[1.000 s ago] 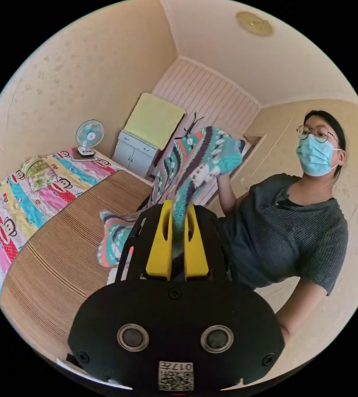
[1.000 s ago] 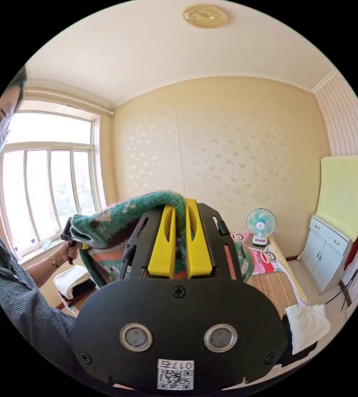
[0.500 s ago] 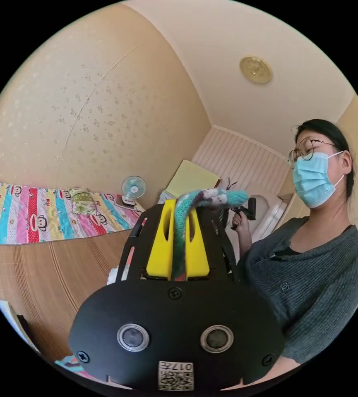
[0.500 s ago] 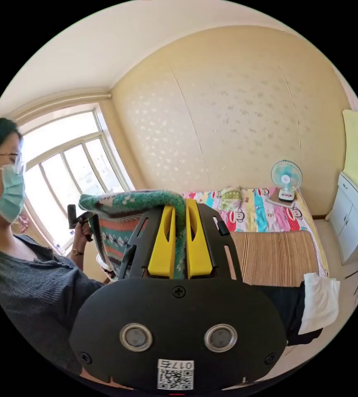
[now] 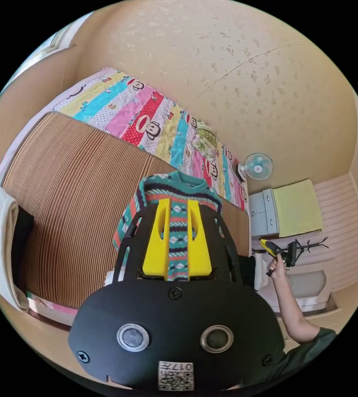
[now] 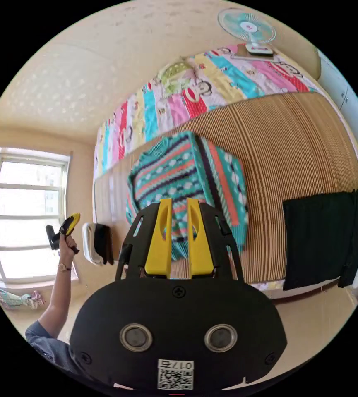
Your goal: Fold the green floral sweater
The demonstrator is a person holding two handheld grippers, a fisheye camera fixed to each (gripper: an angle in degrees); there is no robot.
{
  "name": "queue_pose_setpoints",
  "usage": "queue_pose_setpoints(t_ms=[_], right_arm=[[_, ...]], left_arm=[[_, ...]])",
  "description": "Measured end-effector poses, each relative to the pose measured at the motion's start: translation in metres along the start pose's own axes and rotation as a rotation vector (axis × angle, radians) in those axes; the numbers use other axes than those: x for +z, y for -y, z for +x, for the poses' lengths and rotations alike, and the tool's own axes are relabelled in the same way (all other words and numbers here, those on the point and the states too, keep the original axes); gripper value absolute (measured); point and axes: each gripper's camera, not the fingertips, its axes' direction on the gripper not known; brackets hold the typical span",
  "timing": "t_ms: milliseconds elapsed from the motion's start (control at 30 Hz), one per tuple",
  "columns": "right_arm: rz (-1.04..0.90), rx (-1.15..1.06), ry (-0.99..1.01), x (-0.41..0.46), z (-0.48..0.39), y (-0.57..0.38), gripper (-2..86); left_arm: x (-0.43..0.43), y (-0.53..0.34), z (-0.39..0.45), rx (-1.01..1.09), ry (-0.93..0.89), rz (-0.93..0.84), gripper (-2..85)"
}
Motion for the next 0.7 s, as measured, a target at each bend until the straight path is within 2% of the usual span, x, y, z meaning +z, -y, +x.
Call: queue_pose_setpoints(t_ms=[67,200,300,433,500,533,633,700], right_arm=[[-0.198,0.022,-0.045,0.054,0.042,-0.043,7.8],[-0.318,0.144,0.045,0.083,0.090,-0.109,7.5],[-0.350,0.207,0.129,0.084,0.109,-0.133,7.4],[-0.364,0.212,0.152,0.067,0.112,-0.130,7.1],[-0.360,0.214,0.176,0.055,0.112,-0.126,6.9],[-0.354,0.212,0.189,0.047,0.112,-0.123,6.6],[-0.350,0.207,0.217,0.029,0.117,-0.116,5.5],[-0.333,0.218,0.224,0.017,0.121,-0.114,4.9]], left_arm=[[0.026,-0.029,-0.027,-0.035,0.051,-0.120,8.5],[0.095,-0.083,-0.060,-0.092,0.052,-0.398,12.2],[0.130,-0.093,-0.071,-0.145,0.080,-0.489,13.7],[0.146,-0.077,-0.086,-0.214,0.093,-0.519,12.7],[0.120,-0.055,-0.100,-0.272,0.137,-0.506,7.5],[0.111,-0.049,-0.103,-0.261,0.093,-0.510,6.7],[0.039,-0.016,-0.132,-0.188,-0.225,-0.463,5.2],[-0.048,0.009,-0.177,-0.185,-0.583,-0.339,4.5]])
